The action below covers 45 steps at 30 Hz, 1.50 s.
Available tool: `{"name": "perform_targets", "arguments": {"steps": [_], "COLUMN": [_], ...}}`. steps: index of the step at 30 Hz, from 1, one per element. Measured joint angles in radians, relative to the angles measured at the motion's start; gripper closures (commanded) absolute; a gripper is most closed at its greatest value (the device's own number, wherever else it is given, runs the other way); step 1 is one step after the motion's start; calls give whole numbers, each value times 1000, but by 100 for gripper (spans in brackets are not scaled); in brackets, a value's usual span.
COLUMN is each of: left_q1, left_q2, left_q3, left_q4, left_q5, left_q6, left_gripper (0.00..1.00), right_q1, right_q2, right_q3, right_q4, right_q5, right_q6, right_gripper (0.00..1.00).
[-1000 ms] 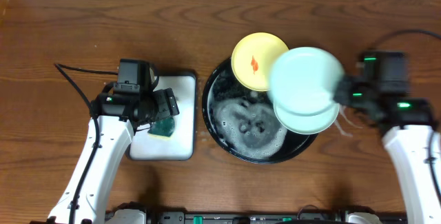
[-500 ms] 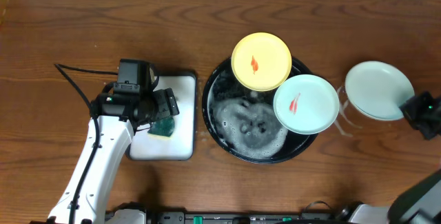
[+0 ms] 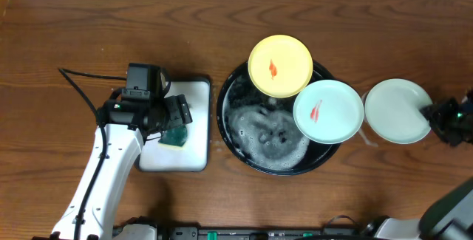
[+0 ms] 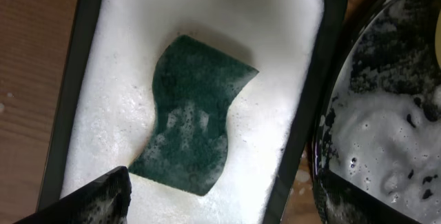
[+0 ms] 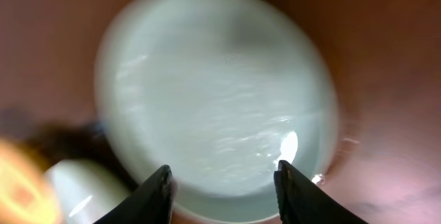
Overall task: Clean dirty plates on tray and stack at the side
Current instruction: 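Grasp the other pale green plate rim with the right gripper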
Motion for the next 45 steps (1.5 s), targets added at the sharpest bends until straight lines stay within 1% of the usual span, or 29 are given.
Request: {"name": "perform_targets", "arguments": {"steps": [4,7,9,12,13,17,18,19,20,21,22,27,29,35,39,45], "left_q1": [0,0,0,0,0,0,0,0,0,0,0,0,0,0,0,0], "left_q2": [0,0,0,0,0,0,0,0,0,0,0,0,0,0,0,0], "left_q3": [0,0,0,0,0,0,0,0,0,0,0,0,0,0,0,0], "left_q4": [0,0,0,0,0,0,0,0,0,0,0,0,0,0,0,0], "left_q5": [0,0,0,0,0,0,0,0,0,0,0,0,0,0,0,0], "left_q6": [0,0,0,0,0,0,0,0,0,0,0,0,0,0,0,0], "left_gripper": [15,15,15,15,15,15,15,15,15,15,15,15,15,15,15,15], "right_q1": [128,263,341,450,492,558,571,579,585,590,592,592,592,601,678,815], "right_q2": [-145,-192,-187,-160,-143,-79,-58,-38,-21,-6,5,3,-10,-139,-200,-178], "right_q3": [4,10,6,-26,-47,-102,-111,-117,-121,-123,-125,-126,-126,-127,-127,-137], "right_q4": [-75,-142,-153,-115,-92,-11,3,13,21,27,29,17,-18,-134,-159,-148], "right_q5": [-32,45,101,204,248,349,377,404,426,446,459,454,434,359,287,280], "right_q6": [-72,-99,-103,-99,-93,-75,-71,-67,-63,-56,-59,-52,-52,-56,-63,-63], "right_gripper": [55,57,55,54,55,59,63,72,87,94,99,99,99,99,99,98]}}
